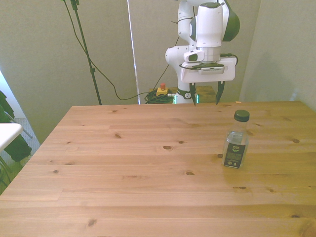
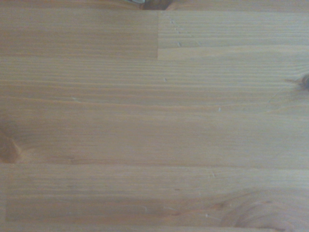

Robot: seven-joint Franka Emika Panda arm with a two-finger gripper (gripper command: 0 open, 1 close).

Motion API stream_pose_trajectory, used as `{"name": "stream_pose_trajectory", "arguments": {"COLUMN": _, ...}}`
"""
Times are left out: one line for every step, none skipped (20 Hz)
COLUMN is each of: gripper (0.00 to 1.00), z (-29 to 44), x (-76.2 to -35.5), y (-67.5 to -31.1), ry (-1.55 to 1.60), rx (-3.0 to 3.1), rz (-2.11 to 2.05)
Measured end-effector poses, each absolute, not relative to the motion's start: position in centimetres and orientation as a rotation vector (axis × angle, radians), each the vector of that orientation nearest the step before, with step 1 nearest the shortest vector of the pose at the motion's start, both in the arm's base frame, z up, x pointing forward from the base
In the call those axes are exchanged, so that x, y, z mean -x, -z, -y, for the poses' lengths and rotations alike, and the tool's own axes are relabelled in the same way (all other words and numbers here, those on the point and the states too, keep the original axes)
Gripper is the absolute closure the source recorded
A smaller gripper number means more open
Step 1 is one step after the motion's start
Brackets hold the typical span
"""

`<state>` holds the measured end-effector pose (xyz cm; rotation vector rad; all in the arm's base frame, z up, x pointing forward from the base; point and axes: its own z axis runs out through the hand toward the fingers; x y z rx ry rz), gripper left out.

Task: Knock down the bottle

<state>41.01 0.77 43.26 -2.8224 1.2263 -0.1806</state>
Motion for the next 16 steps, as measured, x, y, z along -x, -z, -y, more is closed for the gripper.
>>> {"name": "stream_pose_trajectory", "arguments": {"gripper": 0.00, "z": -0.8, "x": -41.0, "y": -43.2, "ry": 0.180, "rx": 2.823, "rz": -1.227}}
{"name": "stream_pose_trajectory", "arguments": {"gripper": 1.00, "z": -0.7, "x": -40.9, "y": -43.0, "ry": 0.174, "rx": 2.823, "rz": -1.230}}
{"name": "stream_pose_trajectory", "arguments": {"gripper": 1.00, "z": -0.8, "x": -41.0, "y": -43.0, "ry": 0.174, "rx": 2.823, "rz": -1.230}}
{"name": "stream_pose_trajectory", "arguments": {"gripper": 1.00, "z": -1.0, "x": -41.1, "y": -43.2, "ry": 0.178, "rx": 2.823, "rz": -1.231}}
{"name": "stream_pose_trajectory", "arguments": {"gripper": 1.00, "z": -1.5, "x": -41.3, "y": -43.6, "ry": 0.185, "rx": 2.822, "rz": -1.234}}
{"name": "stream_pose_trajectory", "arguments": {"gripper": 1.00, "z": -2.2, "x": -41.7, "y": -44.1, "ry": 0.194, "rx": 2.820, "rz": -1.237}}
{"name": "stream_pose_trajectory", "arguments": {"gripper": 1.00, "z": -3.1, "x": -42.1, "y": -44.6, "ry": 0.205, "rx": 2.815, "rz": -1.241}}
{"name": "stream_pose_trajectory", "arguments": {"gripper": 1.00, "z": -3.9, "x": -42.5, "y": -45.1, "ry": 0.211, "rx": 2.813, "rz": -1.242}}
{"name": "stream_pose_trajectory", "arguments": {"gripper": 1.00, "z": -4.7, "x": -42.9, "y": -45.7, "ry": 0.214, "rx": 2.811, "rz": -1.244}}
{"name": "stream_pose_trajectory", "arguments": {"gripper": 1.00, "z": -5.4, "x": -43.4, "y": -46.3, "ry": 0.220, "rx": 2.806, "rz": -1.246}}
{"name": "stream_pose_trajectory", "arguments": {"gripper": 1.00, "z": -5.9, "x": -44.0, "y": -46.9, "ry": 0.226, "rx": 2.797, "rz": -1.253}}
{"name": "stream_pose_trajectory", "arguments": {"gripper": 1.00, "z": -6.4, "x": -44.6, "y": -47.5, "ry": 0.234, "rx": 2.787, "rz": -1.261}}
{"name": "stream_pose_trajectory", "arguments": {"gripper": 1.00, "z": -6.9, "x": -45.3, "y": -48.0, "ry": 0.242, "rx": 2.775, "rz": -1.271}}
{"name": "stream_pose_trajectory", "arguments": {"gripper": 1.00, "z": -7.3, "x": -46.0, "y": -48.3, "ry": 0.246, "rx": 2.766, "rz": -1.281}}
{"name": "stream_pose_trajectory", "arguments": {"gripper": 1.00, "z": -7.8, "x": -46.7, "y": -48.5, "ry": 0.243, "rx": 2.761, "rz": -1.293}}
{"name": "stream_pose_trajectory", "arguments": {"gripper": 1.00, "z": -8.1, "x": -47.4, "y": -48.5, "ry": 0.241, "rx": 2.760, "rz": -1.307}}
